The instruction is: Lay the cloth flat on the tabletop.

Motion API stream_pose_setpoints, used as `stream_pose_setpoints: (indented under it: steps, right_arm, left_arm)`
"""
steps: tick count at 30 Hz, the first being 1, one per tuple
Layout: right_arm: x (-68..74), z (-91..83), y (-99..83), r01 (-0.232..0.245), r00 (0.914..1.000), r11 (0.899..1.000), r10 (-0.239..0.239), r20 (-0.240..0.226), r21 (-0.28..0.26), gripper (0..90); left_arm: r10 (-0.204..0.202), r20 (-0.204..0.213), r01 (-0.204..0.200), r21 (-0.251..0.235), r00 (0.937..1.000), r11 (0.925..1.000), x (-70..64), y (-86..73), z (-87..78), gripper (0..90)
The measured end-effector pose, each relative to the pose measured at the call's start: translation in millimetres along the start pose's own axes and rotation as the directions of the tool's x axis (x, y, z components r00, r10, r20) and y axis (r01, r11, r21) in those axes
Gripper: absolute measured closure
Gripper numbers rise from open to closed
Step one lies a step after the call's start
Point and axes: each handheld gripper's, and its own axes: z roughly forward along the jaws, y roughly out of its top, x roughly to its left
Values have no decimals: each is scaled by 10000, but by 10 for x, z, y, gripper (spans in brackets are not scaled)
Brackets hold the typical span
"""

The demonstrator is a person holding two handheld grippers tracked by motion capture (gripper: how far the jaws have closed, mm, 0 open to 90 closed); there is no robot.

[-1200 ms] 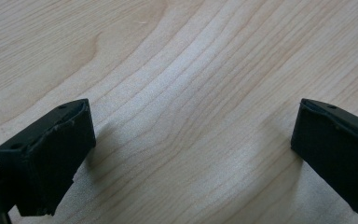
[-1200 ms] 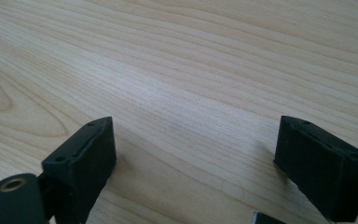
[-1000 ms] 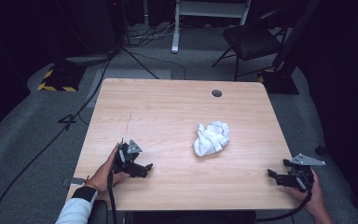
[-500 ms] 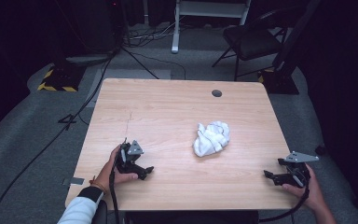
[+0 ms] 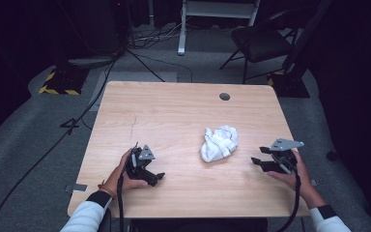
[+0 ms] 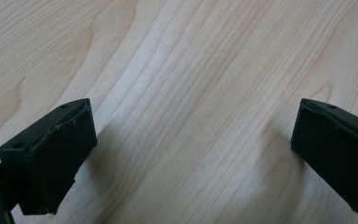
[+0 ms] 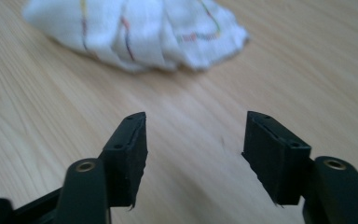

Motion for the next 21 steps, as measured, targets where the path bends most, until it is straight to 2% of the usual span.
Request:
stream_pose_setpoints:
  steps: [1, 5, 6, 9, 11, 12, 15, 16, 17, 18, 21]
  right_arm:
    - [44, 122, 164, 265, 9996, 9996, -266, -82, -97, 441]
    - [89, 337, 332, 418, 9988, 9991, -420, -270, -97, 455]
    - [89, 337, 332, 418, 9988, 9991, -420, -270, -97, 455]
    - [98, 519, 396, 326, 9982, 9995, -327, -504, -21, 467]
    - [97, 548, 401, 288, 9981, 9996, -287, -546, 8, 467]
    - [104, 634, 407, 273, 9976, 9995, -263, -644, 140, 489]
    - [127, 706, 412, 415, 9975, 9984, -391, -595, 383, 506]
    - [152, 759, 420, 482, 9967, 9979, -452, -674, 443, 591]
    - [152, 759, 420, 482, 9967, 9979, -452, -674, 443, 591]
    - [188, 789, 429, 721, 9953, 9961, -686, -689, 507, 672]
    - [226, 792, 424, 1029, 9918, 9938, -994, -803, 411, 771]
  left_arm:
    - [44, 40, -44, -3, 10000, 10000, -15, 23, 21, 2]
    - [322, 255, -322, -4, 9992, 9995, -68, 107, 94, 3]
    - [322, 255, -322, -4, 9992, 9995, -68, 107, 94, 3]
    - [459, 406, -460, 3, 9981, 9989, -111, 189, 166, 3]
    - [506, 445, -507, 6, 9977, 9987, -124, 216, 189, 2]
    - [586, 540, -586, -19, 9968, 9983, -159, 281, 248, 3]
    - [693, 605, -693, -24, 9958, 9976, -192, 347, 305, 3]
    - [694, 637, -695, -6, 9956, 9976, -208, 380, 334, 3]
    - [659, 619, -658, -30, 9959, 9978, -226, 412, 364, 3]
    - [678, 619, -678, -22, 9958, 9977, -246, 443, 389, 3]
    - [807, 743, -808, -11, 9940, 9967, -308, 565, 495, 3]
